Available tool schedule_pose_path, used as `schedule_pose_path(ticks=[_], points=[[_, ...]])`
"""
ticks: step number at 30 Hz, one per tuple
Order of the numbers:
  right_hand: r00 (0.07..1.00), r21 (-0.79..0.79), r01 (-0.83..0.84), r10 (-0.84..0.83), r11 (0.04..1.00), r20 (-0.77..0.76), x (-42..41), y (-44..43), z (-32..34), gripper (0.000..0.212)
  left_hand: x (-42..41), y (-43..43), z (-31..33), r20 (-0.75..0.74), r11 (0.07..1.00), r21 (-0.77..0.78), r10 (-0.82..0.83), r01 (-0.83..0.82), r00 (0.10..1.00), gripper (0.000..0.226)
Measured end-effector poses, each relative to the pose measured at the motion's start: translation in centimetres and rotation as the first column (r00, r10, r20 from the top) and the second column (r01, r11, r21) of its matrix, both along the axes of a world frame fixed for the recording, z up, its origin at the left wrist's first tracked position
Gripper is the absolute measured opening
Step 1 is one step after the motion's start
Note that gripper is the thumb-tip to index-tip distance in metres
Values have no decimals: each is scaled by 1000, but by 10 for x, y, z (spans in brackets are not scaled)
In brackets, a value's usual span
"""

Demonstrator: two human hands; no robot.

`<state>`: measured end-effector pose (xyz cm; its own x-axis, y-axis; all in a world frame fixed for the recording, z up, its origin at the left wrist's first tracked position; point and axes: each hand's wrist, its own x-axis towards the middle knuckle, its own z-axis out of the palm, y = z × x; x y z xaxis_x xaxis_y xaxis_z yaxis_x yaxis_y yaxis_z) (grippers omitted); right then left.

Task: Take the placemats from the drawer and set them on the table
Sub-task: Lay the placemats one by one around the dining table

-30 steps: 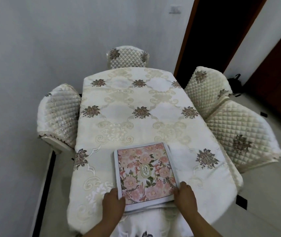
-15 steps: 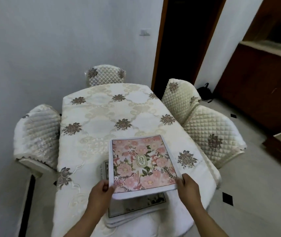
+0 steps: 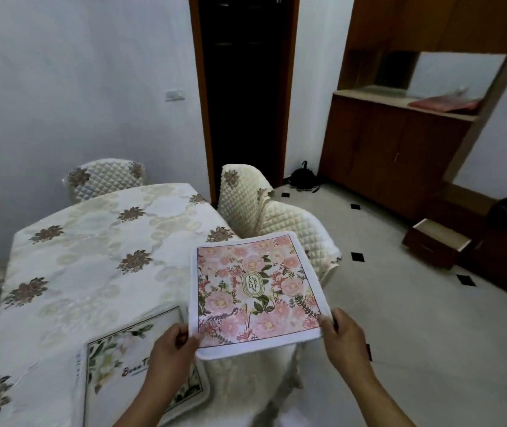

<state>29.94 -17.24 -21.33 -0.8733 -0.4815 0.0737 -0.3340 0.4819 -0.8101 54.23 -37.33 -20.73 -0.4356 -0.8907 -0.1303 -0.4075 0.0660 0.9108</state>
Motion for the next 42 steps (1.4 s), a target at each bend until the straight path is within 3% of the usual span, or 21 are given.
schedule_pose_path(ticks=[6,11,22,30,37,42], points=[[994,-24,108,-108,994,-6,-118,98,17,35,-128,80,10,-51,995,-29,-94,92,994,13],[992,-60,123,-125,991,-28,-183,130,27,39,-198,108,24,-89,989,-25,-145,143,985,12],[986,-75,138,-130,988,109,-336,85,18,25,-362,49,19,-146,984,15,-173,177,974,6],[983,-107,120,-103,987,152,-457,21,31,29,-482,-14,30,-173,980,49,-182,193,968,5],[975,-73,-161,170,984,140,-555,-93,16,27,-523,-63,26,-135,997,66,57,-49,989,7],[848,-41,-512,513,858,132,-602,-204,11,24,-524,-68,18,-79,928,26,372,-371,925,9]])
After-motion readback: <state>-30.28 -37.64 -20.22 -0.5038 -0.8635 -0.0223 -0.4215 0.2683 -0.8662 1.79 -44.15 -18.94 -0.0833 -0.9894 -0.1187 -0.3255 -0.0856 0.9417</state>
